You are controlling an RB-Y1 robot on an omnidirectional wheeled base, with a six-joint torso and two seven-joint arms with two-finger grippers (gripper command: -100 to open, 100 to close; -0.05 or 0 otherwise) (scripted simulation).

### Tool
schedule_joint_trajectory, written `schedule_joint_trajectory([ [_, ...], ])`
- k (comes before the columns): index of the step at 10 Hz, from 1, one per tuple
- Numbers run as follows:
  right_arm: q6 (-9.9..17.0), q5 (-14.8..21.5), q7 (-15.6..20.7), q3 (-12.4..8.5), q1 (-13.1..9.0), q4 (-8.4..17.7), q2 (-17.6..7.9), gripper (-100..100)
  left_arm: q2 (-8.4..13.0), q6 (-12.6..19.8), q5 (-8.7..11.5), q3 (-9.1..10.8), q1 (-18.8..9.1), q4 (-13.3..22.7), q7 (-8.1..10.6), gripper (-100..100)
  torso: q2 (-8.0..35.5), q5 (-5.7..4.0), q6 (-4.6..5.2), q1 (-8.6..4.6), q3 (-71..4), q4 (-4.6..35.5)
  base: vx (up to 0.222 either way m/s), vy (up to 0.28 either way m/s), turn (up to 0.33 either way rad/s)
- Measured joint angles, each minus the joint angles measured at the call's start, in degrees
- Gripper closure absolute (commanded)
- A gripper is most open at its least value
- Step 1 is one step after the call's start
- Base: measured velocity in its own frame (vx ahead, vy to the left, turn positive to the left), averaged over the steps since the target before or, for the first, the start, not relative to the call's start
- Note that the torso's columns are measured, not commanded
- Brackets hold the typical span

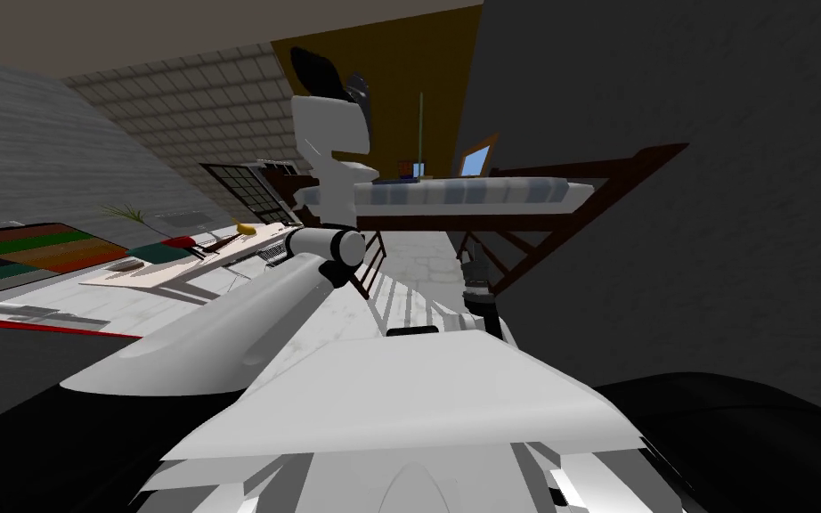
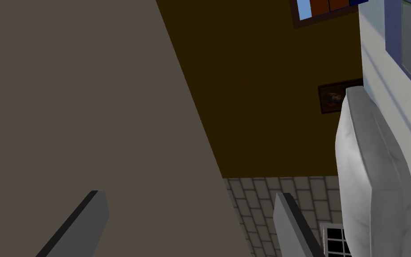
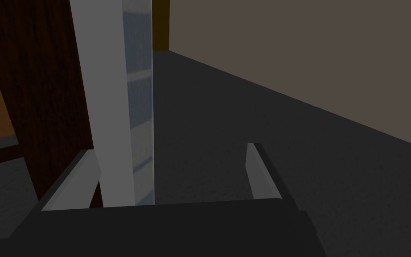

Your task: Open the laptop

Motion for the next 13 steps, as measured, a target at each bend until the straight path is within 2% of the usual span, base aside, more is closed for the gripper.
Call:
schedule_joint_trajectory([
  [3, 0.0, 0.0, 0.0, 0.0, 0.0, 0.0, 0.0, 0, 0.05, 2.17, -0.05, 0.0, -4.89, 4.46, -0.43, -100, 0.11, 0.04, -0.02, 0.11, 0.08, 0.05, 0.067, -0.06, 0.06],
  [6, 0.0, 0.0, 0.0, 0.0, 0.0, 0.0, 0.0, 0, -0.07, 6.7, 0.13, -0.2, -9.99, 8.3, -1.38, -100, 0.01, 0.01, -0.02, 0.0, 0.02, 0.02, 0.075, -0.069, 0.038],
  [8, 0.0, 0.0, 0.0, 0.0, 0.0, 0.0, 0.0, 0, 0.21, 8.55, 0.33, -0.26, -13.86, 12.57, -1.91, -100, 0.03, 0.06, -0.02, 0.17, 0.03, 0.02, 0.086, -0.052, 0.035],
  [10, 0.0, 0.0, 0.0, 0.0, 0.0, 0.0, 0.0, 0, -0.08, 11.19, 0.41, -0.49, -16.6, 14.47, -2.49, -100, 0.06, 0.04, -0.02, 0.1, 0.05, 0.03, 0.081, -0.056, 0.038],
  [12, 0.0, 0.0, 0.0, 0.0, 0.0, 0.0, 0.0, 0, 0.22, 12.69, 0.48, -0.61, -20.76, 19.28, -2.76, -100, 0.07, 0.02, -0.02, 0.05, 0.06, 0.04, 0.086, -0.055, 0.029],
  [13, 0.0, 0.0, 0.0, 0.0, 0.0, 0.0, 0.0, 0, 0.24, 13.29, 0.58, -0.67, -22.23, 20.57, -2.99, -100, 0.09, 0.03, -0.01, 0.1, 0.06, 0.03, 0.084, -0.068, 0.027],
])
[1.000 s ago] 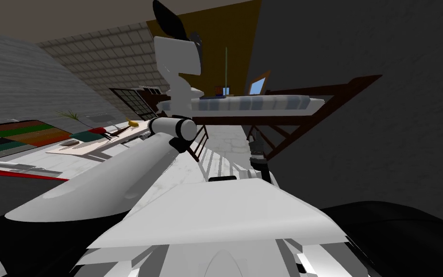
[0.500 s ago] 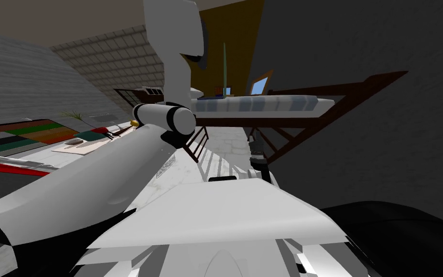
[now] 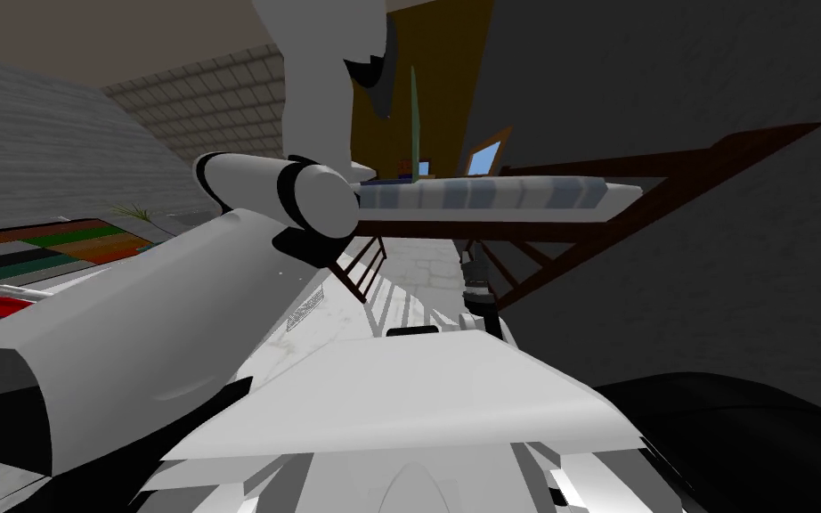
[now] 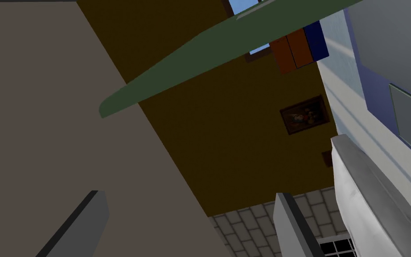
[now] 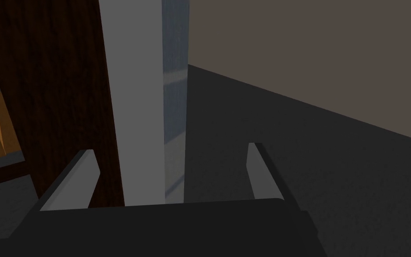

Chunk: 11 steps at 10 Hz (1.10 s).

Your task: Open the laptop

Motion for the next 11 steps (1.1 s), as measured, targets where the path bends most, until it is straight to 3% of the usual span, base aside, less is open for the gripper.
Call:
schedule_joint_trajectory([
  [6, 0.0, 0.0, 0.0, 0.0, 0.0, 0.0, 0.0, 0, -0.21, 6.33, 0.48, -0.59, -7.17, 5.04, -1.54, -100, -0.03, 0.01, 0.0, 0.02, -0.02, -0.01, 0.063, -0.037, 0.019],
  [9, 0.0, 0.0, 0.0, 0.0, 0.0, 0.0, 0.0, 0, 0.02, 7.54, 0.69, -0.94, -11.89, 10.51, -1.91, -100, -0.08, -0.01, 0.0, -0.07, -0.04, -0.01, 0.065, -0.031, 0.018],
  [11, 0.0, 0.0, 0.0, 0.0, -0.01, 0.0, 0.0, 0, -0.23, 8.45, -0.1, -0.63, -11.51, 9.17, -2.11, -100, 0.08, 0.02, 0.01, 0.1, 0.06, 0.03, 0.038, 0.015, -0.166],
])
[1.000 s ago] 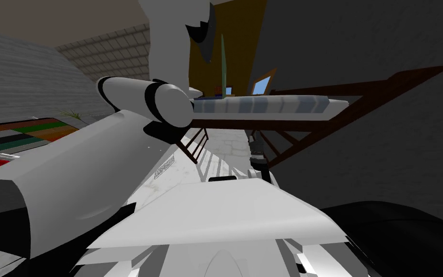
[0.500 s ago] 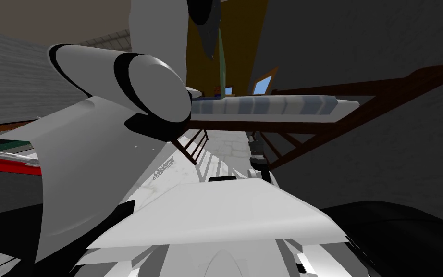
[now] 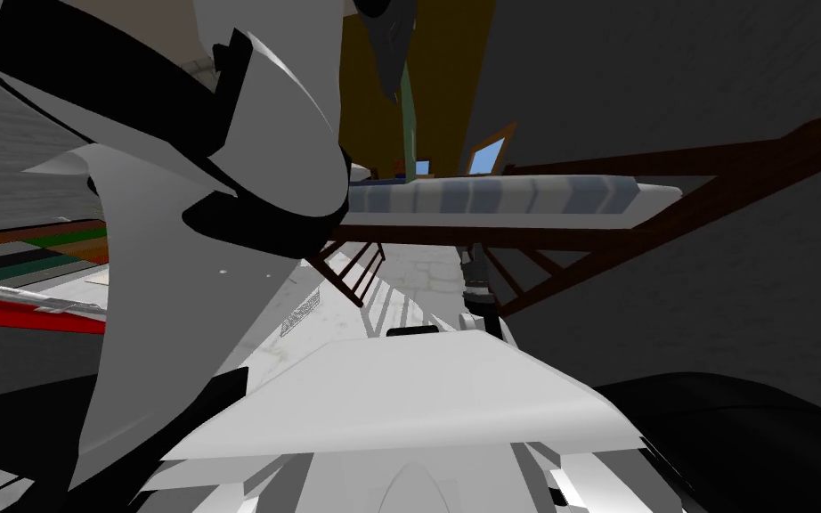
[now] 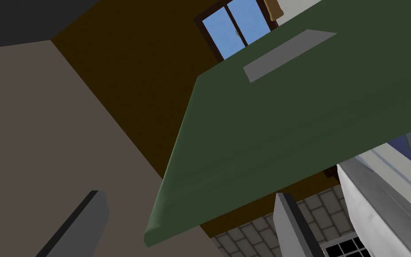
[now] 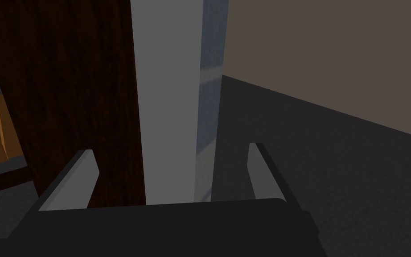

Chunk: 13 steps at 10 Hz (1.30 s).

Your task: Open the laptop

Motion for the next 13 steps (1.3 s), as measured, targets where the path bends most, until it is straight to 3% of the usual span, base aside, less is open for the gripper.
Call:
schedule_joint_trajectory([
  [5, 0.0, 0.0, 0.0, 0.0, 0.0, 0.0, 0.0, 0, -1.33, 5.8, -5.68, 2.35, 2.0, -6.93, -1.25, -100, -0.17, -0.03, -0.03, -0.15, -0.1, -0.04, 0.041, 0.027, -0.116],
  [11, 0.0, 0.0, 0.0, -0.01, 0.01, 0.0, 0.0, 0, -2.77, 11.79, -10.85, 4.45, 4.57, -15.74, -2.6, -100, -0.1, -0.02, -0.03, -0.11, -0.06, -0.02, 0.033, 0.023, -0.116],
  [13, 0.0, 0.0, 0.0, 0.0, 0.0, 0.0, 0.0, 0, -3.64, 14.58, -13.17, 5.36, 6.33, -20.09, -3.34, -100, -0.15, -0.04, -0.01, -0.15, -0.1, -0.05, 0.031, 0.022, -0.107],
])
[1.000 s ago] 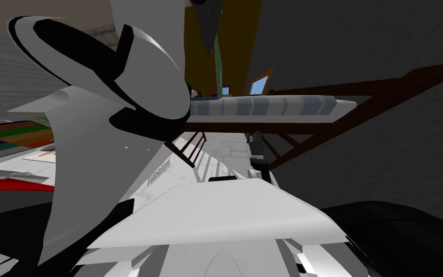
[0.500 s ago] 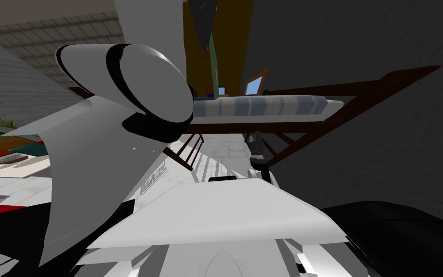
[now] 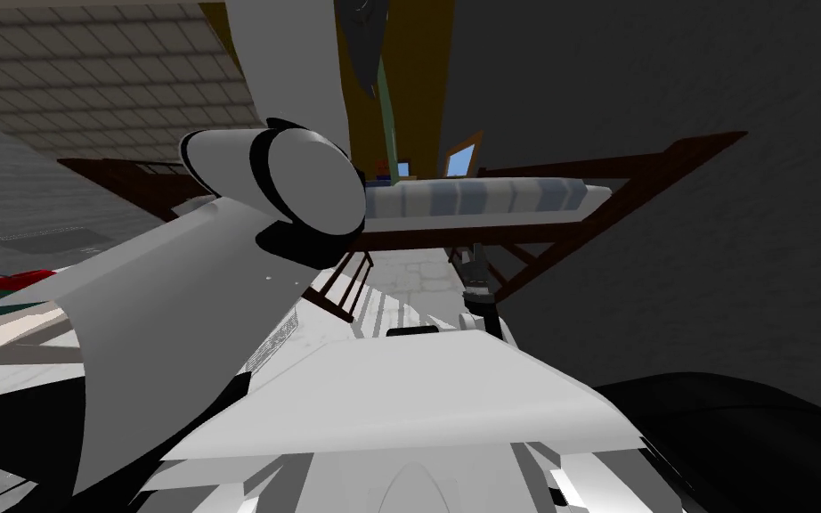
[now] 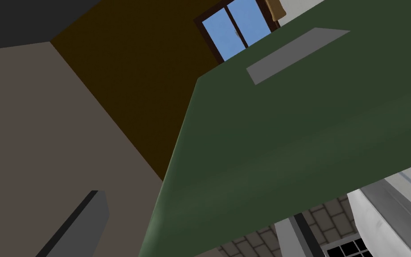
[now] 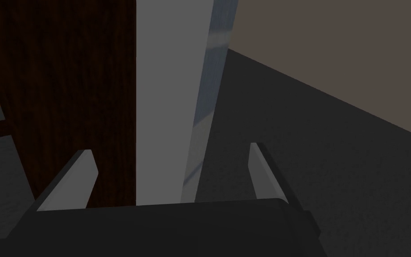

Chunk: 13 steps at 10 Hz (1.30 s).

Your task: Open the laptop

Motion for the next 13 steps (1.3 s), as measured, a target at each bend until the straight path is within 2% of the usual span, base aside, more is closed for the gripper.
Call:
schedule_joint_trajectory([
  [1, 0.0, 0.0, 0.0, 0.0, 0.0, 0.0, 0.0, 0, -0.07, 0.4, -0.16, 0.06, 0.13, -0.31, -0.12, 100, 0.06, 0.01, -0.03, -0.01, 0.04, 0.02, -0.025, -0.013, 0.245],
  [5, 0.0, 0.0, 0.0, 0.0, 0.0, 0.0, 0.01, 0, 1.28, -4.62, 3.99, -1.74, -2.31, 5.58, 1.12, 100, 0.34, 0.02, 0.0, 0.0, 0.16, -0.01, -0.037, -0.032, 0.127],
  [9, 0.0, 0.0, 0.0, 0.0, 0.0, 0.0, 0.01, 0, 2.43, -8.35, 7.25, -2.93, -4.44, 11.74, 1.89, 100, 0.22, -0.01, -0.02, -0.04, 0.09, -0.03, -0.037, -0.02, 0.118],
  [13, 0.0, 0.0, 0.0, 0.0, 0.0, 0.0, 0.01, 0, 3.89, -14.85, 12.99, -5.29, -6.83, 19.67, 3.23, 100, 0.25, 0.08, -0.08, 0.13, 0.07, -0.1, -0.051, -0.033, 0.157],
])
